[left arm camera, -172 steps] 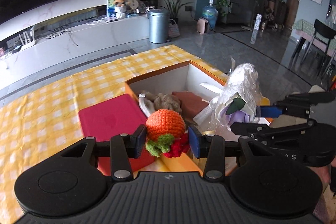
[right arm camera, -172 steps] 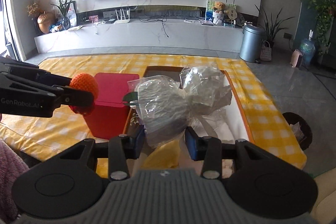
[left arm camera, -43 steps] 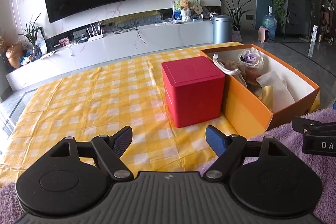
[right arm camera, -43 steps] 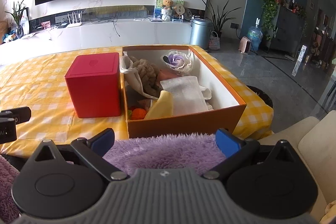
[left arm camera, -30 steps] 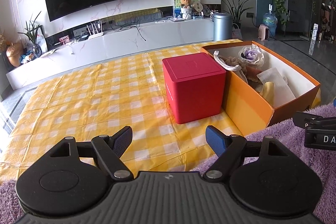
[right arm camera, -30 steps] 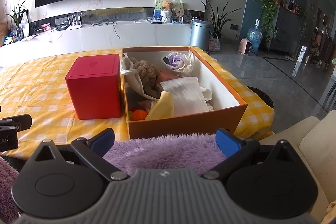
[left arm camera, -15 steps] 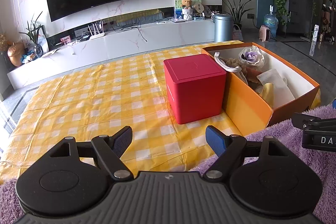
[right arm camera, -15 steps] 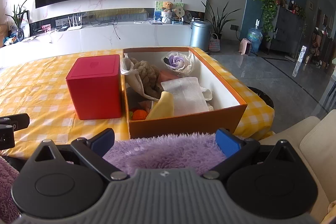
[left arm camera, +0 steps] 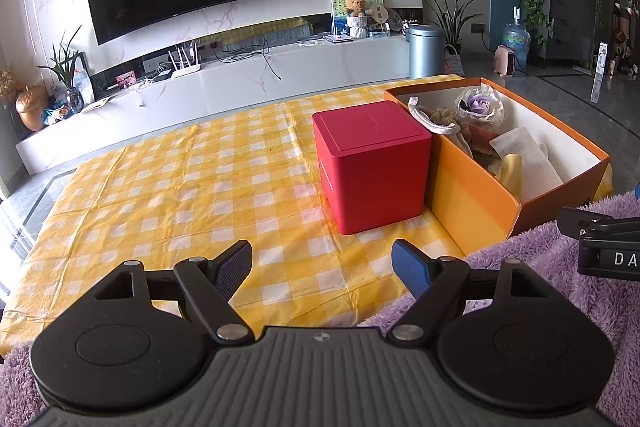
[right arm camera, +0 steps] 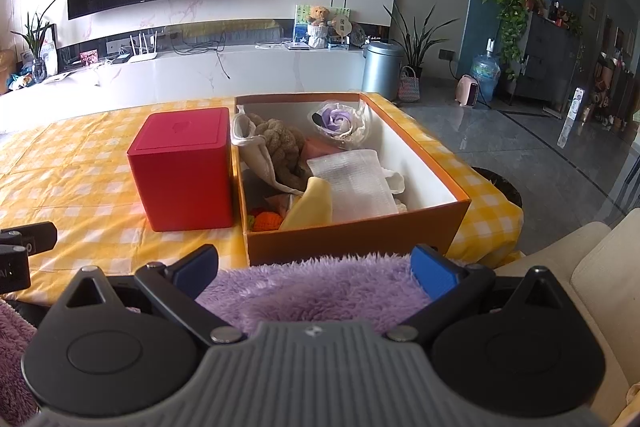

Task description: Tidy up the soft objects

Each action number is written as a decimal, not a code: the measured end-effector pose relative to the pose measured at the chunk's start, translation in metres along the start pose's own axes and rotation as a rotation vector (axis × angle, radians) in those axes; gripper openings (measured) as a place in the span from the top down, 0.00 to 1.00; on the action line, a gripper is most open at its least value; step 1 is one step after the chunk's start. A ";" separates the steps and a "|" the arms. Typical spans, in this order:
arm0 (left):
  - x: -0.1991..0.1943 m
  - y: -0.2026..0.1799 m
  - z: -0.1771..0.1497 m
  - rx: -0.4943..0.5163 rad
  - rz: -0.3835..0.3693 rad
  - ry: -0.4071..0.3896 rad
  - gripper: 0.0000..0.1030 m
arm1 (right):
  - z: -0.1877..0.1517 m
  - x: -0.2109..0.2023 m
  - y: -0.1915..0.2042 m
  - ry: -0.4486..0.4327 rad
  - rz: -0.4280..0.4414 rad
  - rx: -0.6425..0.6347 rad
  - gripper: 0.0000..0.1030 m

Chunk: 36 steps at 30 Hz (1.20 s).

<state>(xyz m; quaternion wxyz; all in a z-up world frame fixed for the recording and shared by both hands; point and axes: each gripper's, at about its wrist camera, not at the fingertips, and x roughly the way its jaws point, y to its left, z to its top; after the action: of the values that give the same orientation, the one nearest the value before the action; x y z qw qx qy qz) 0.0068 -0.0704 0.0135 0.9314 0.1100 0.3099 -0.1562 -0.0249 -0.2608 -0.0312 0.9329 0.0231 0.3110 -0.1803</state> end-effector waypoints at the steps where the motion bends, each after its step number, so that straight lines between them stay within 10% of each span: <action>1: 0.000 0.000 -0.001 -0.001 -0.001 -0.001 0.10 | 0.000 0.000 0.000 -0.001 0.000 -0.001 0.03; 36: -0.002 0.000 -0.004 -0.005 0.016 0.001 0.10 | -0.002 -0.001 0.001 -0.009 -0.002 -0.004 0.03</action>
<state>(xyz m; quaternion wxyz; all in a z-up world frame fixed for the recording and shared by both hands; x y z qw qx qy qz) 0.0033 -0.0685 0.0112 0.9328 0.1104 0.3096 -0.1479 -0.0263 -0.2598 -0.0320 0.9341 0.0199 0.3073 -0.1807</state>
